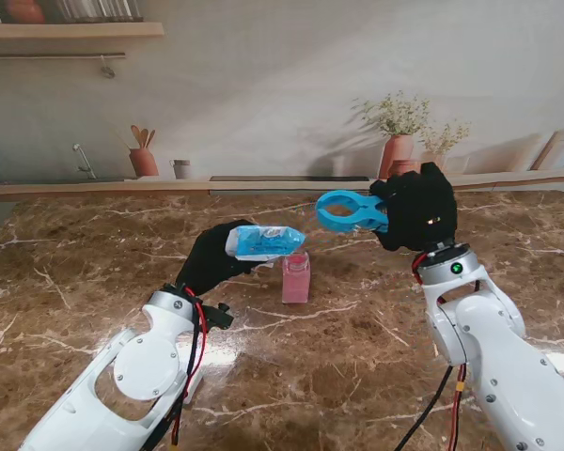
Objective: Fill the seasoning bottle
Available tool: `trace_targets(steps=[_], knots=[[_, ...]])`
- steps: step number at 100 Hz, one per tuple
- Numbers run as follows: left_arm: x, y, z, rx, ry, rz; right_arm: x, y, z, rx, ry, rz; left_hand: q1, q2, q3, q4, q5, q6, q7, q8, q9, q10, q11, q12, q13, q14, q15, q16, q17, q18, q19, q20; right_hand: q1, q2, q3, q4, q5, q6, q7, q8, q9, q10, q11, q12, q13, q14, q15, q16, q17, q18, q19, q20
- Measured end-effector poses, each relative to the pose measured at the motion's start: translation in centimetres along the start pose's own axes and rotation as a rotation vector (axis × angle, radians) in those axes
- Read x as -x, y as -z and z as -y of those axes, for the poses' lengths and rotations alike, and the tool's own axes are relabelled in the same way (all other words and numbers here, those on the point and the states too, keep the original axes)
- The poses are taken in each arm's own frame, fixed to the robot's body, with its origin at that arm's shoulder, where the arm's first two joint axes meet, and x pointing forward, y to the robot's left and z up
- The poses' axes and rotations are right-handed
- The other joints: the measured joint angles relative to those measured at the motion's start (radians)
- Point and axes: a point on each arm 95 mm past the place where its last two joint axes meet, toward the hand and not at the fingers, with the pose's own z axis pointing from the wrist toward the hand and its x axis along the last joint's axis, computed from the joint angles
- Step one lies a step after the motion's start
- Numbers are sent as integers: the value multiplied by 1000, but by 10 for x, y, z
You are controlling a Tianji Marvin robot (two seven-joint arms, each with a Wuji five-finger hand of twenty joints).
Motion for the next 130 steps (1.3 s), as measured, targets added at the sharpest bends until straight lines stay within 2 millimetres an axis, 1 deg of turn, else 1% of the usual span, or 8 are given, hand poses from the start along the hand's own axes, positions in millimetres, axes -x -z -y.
trace_targets(steps=[18, 41, 65, 77, 99, 109, 123, 130], knots=[[-1, 0, 0, 1, 6, -9, 29, 20, 21, -101, 80, 143, 0, 0, 0, -1, 2, 0, 0, 0, 0, 0, 0, 0, 0, 0, 0, 0, 0, 0, 0, 7, 0, 38, -9, 0, 0, 0, -1, 9, 0, 0, 0, 0, 0, 0, 0, 0, -33, 0, -5, 0], [-1, 1, -1, 0, 10, -19, 54, 65, 108, -349, 61, 305, 0, 0, 0, -1, 2, 0, 0, 0, 0, 0, 0, 0, 0, 0, 0, 0, 0, 0, -2, 10, -1, 88, -43, 11, 0, 0, -13, 39, -1, 0, 0, 0, 0, 0, 0, 0, -85, 0, -40, 0], [0, 3, -1, 25, -20, -30, 51, 98, 161, -545, 122, 165, 0, 0, 0, -1, 2, 0, 0, 0, 0, 0, 0, 0, 0, 0, 0, 0, 0, 0, -2, 10, -2, 182, -95, 20, -61, 1, -13, 52, -66, -1, 0, 2, -84, -9, 16, 0, -159, -18, -113, 0], [-1, 3, 0, 22, -26, -35, 53, 109, 179, -597, 98, 202, 0, 0, 0, -1, 2, 0, 0, 0, 0, 0, 0, 0, 0, 0, 0, 0, 0, 0, -2, 10, -2, 225, -132, -26, -154, 2, 40, 26, -159, -1, 26, 2, -176, -18, 16, -20, -224, -26, -183, -18], [-1, 4, 1, 19, -29, -34, 45, 121, 199, -673, 113, 263, 0, 0, 0, -1, 2, 0, 0, 1, 1, 0, 1, 0, 0, 0, 0, 0, 0, 0, -5, 11, 0, 323, -158, -28, -365, 5, 200, -25, -358, -5, 210, -43, -341, -30, 100, -63, -329, -29, -271, -37], [-1, 4, 0, 2, -24, -34, 42, 123, 205, -723, 105, 270, 0, 0, 0, -1, 3, 0, 0, 1, 1, 0, 1, 0, 0, 0, 0, 0, 0, 0, -8, 11, 0, 415, -170, 62, -520, 33, 236, -32, -479, -7, 273, -46, -446, -33, 131, -74, -387, -30, -330, -38], [0, 5, -1, 7, -18, -30, 37, 123, 209, -813, 68, 265, 0, 0, 0, -1, 3, 0, 0, 1, 1, 0, 1, 0, 0, 0, 0, 0, 0, 0, -10, 12, -9, 483, -185, 80, -723, 79, 182, -68, -654, -17, 347, -66, -583, -36, 163, -90, -464, -41, -416, -66], [0, 6, -1, 9, -18, -28, 36, 123, 210, -811, 46, 278, 0, 0, 0, -1, 3, 0, 0, 1, 1, 0, 1, 0, 0, 0, 0, 0, 0, 0, -10, 12, -25, 491, -210, 80, -755, 98, 149, -81, -697, -31, 358, -83, -617, -34, 172, -99, -498, -43, -453, -72]])
